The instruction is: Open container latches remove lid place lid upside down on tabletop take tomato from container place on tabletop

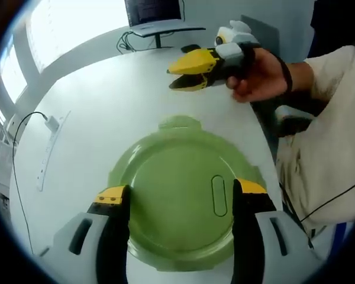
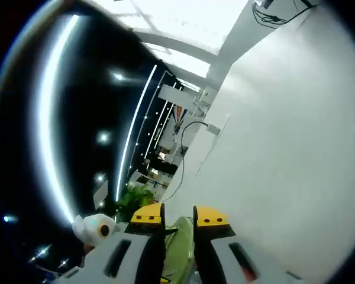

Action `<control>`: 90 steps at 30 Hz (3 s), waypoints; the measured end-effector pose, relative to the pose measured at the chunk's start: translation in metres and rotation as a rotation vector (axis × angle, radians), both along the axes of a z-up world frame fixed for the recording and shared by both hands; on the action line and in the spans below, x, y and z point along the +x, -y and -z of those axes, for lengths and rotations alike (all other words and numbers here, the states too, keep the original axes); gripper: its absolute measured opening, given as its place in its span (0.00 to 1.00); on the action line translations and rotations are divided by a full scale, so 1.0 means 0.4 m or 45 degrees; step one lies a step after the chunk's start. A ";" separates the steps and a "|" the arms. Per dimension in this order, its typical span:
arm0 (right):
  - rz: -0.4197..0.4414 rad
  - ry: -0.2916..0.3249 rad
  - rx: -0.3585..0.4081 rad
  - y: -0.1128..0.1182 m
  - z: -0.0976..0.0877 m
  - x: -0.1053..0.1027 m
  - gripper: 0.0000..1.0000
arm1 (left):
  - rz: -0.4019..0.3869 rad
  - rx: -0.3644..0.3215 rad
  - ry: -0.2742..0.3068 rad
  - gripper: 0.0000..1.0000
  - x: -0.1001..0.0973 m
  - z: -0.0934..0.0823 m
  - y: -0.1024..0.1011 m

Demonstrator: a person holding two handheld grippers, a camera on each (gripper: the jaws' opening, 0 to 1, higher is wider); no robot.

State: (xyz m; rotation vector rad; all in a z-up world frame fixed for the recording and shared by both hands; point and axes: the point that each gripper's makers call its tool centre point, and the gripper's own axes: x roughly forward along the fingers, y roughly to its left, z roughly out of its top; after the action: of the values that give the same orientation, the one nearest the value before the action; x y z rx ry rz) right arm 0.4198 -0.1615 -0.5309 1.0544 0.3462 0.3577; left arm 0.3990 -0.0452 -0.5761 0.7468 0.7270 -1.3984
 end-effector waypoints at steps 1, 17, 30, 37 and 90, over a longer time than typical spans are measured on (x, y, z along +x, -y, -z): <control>-0.011 0.006 -0.004 -0.003 -0.007 0.001 0.13 | 0.000 -0.001 0.000 0.63 0.000 0.000 0.000; -0.287 -0.026 -0.081 -0.031 -0.067 0.045 0.17 | 0.006 0.000 0.001 0.63 0.001 -0.001 -0.002; -0.593 -0.154 -0.066 -0.075 -0.081 0.127 0.17 | 0.005 -0.004 0.001 0.63 0.006 0.000 -0.005; -0.688 -0.180 -0.139 -0.107 -0.081 0.159 0.17 | 0.005 -0.013 0.001 0.63 0.005 0.000 -0.004; -1.223 -0.480 0.082 -0.366 0.172 0.216 0.14 | -0.001 -0.062 0.000 0.63 0.003 0.001 -0.001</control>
State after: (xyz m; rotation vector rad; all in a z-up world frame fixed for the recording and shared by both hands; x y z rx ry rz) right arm 0.5063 -0.0152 -0.5997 0.9583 1.1942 1.0314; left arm 0.4004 -0.0447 -0.5764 0.7086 0.6909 -1.4102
